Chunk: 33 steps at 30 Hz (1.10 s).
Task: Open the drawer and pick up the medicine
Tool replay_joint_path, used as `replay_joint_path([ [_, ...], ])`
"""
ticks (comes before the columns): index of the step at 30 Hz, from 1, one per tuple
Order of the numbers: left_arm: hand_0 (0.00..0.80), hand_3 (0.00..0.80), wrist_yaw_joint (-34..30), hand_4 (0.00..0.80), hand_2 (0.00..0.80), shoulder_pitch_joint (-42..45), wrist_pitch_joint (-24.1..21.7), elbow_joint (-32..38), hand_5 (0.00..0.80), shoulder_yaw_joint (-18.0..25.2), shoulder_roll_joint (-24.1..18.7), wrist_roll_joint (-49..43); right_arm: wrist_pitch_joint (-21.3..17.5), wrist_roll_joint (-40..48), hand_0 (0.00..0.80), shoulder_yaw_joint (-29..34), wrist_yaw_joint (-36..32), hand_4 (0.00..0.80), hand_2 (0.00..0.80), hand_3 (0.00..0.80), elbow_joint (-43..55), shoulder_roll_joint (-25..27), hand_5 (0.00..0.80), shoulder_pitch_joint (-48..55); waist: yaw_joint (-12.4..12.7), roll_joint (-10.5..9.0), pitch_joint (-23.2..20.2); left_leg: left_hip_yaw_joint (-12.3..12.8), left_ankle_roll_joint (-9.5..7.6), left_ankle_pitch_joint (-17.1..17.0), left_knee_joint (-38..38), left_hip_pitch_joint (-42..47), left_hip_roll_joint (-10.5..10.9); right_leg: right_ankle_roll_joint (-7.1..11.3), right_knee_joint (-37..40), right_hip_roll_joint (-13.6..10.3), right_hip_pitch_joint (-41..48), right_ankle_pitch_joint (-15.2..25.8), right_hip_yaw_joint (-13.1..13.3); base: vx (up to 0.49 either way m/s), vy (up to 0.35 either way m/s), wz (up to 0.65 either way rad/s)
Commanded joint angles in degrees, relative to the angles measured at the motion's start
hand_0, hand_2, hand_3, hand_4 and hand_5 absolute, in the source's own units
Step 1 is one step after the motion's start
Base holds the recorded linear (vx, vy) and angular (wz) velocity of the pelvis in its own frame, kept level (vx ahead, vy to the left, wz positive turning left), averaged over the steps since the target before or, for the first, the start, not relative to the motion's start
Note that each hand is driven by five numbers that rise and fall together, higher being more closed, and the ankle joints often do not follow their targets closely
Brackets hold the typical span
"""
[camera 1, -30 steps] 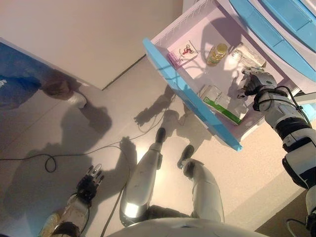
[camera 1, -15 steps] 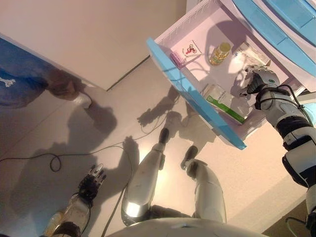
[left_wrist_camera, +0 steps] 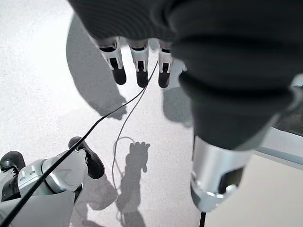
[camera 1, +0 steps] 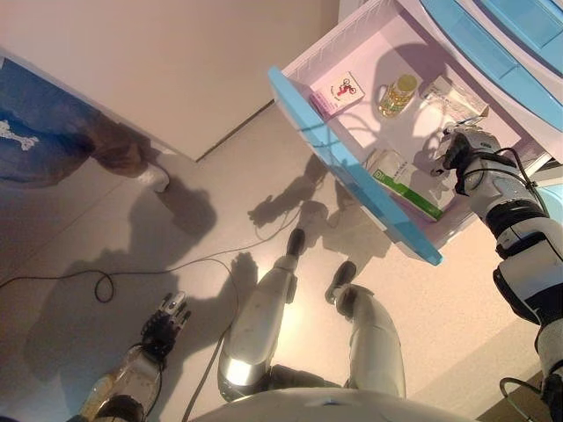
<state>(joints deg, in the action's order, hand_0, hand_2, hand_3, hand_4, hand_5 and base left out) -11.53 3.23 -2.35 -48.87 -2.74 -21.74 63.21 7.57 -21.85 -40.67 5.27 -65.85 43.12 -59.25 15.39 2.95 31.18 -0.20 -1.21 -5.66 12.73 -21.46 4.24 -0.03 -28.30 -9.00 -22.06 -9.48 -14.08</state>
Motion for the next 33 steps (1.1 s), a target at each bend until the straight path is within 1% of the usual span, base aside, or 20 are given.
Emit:
replay_joint_path([
  [1,0.0,0.0,-0.7,0.0,0.0,3.3,-0.6,-1.3,0.0,-1.7,-1.1,0.7,0.7,2.0,0.0,0.8,-1.1,0.0,0.0,0.0,-3.1,1.7,0.0,0.5,-0.1,-0.15,-1.4,0.0,-0.51,11.8,10.0,-2.6,-0.5,5.86,9.0,-3.0,0.4,9.0,3.4,0.0,0.0,0.0],
  [6,0.0,0.0,-1.1,0.0,0.0,3.3,-0.6,-1.8,0.0,-1.4,-1.1,0.8,0.3,1.9,0.0,2.1,-1.4,0.0,0.0,0.0,-3.8,2.8,0.0,2.6,-0.6,-0.07,-1.4,0.2,-0.6,11.9,10.2,-2.6,-0.5,5.86,8.7,-3.0,0.2,9.0,3.6,0.0,0.0,0.0],
  [12,0.0,0.0,-2.1,0.0,0.0,2.9,-0.9,-3.2,0.0,-1.2,-1.2,0.7,-0.4,4.4,0.0,4.2,-2.2,0.0,0.0,0.0,-5.1,2.7,0.0,4.8,-1.0,-0.19,-1.4,0.3,-0.68,12.0,10.3,-2.5,-0.7,5.74,8.5,-2.8,0.2,8.9,3.7,0.0,0.0,0.0],
  [25,0.0,0.0,-3.7,0.0,0.0,2.1,-2.1,-6.6,0.0,-0.5,-0.6,0.1,-1.8,3.6,0.0,6.8,-1.1,0.0,0.0,0.0,-6.5,3.0,0.0,8.4,-1.7,-0.5,-1.4,0.7,-0.81,12.0,10.3,-1.7,-0.9,5.68,8.0,-2.7,0.5,8.9,3.8,0.001,-0.001,0.01],
  [26,0.0,0.0,-3.9,0.0,0.0,2.0,-2.1,-6.9,0.0,-0.4,-0.7,0.1,-1.8,3.7,0.116,6.9,-0.9,0.116,0.116,0.116,-6.5,2.9,0.116,8.6,-1.7,-0.54,-1.4,0.7,-0.82,12.0,10.4,-1.7,-0.9,5.68,7.9,-2.7,0.5,8.9,3.8,0.003,-0.008,0.03],
  [27,0.0,0.0,-4.1,0.0,0.0,1.9,-2.0,-7.2,0.0,-0.2,-0.8,0.0,-2.1,3.6,0.587,6.9,-1.4,0.587,0.587,0.587,-6.5,3.0,0.587,8.6,-1.8,-0.6,-1.4,0.6,-0.81,12.0,10.4,-1.6,-0.9,5.67,8.0,-2.7,0.5,8.9,3.8,0.0,0.0,0.0],
  [28,0.0,0.0,-4.4,0.0,0.0,1.9,-2.1,-7.5,0.0,-0.1,-0.9,0.0,-2.3,3.5,0.8,7.0,-1.5,0.8,0.8,0.8,-6.4,3.2,0.8,8.9,-1.8,-0.66,-1.4,0.6,-0.82,12.0,10.4,-1.6,-0.9,5.68,8.0,-2.7,0.5,8.9,3.8,0.0,0.0,0.0],
  [33,0.0,0.0,-4.6,0.0,0.0,1.4,-2.4,-8.6,0.0,0.2,-0.7,-0.3,-2.6,3.5,0.8,7.5,-1.3,0.8,0.8,0.8,-6.5,2.8,0.8,9.5,-1.9,-0.89,-1.4,0.5,-0.9,12.1,10.5,-1.6,-0.9,5.62,7.7,-2.5,0.3,8.9,3.9,0.0,0.0,0.0],
])
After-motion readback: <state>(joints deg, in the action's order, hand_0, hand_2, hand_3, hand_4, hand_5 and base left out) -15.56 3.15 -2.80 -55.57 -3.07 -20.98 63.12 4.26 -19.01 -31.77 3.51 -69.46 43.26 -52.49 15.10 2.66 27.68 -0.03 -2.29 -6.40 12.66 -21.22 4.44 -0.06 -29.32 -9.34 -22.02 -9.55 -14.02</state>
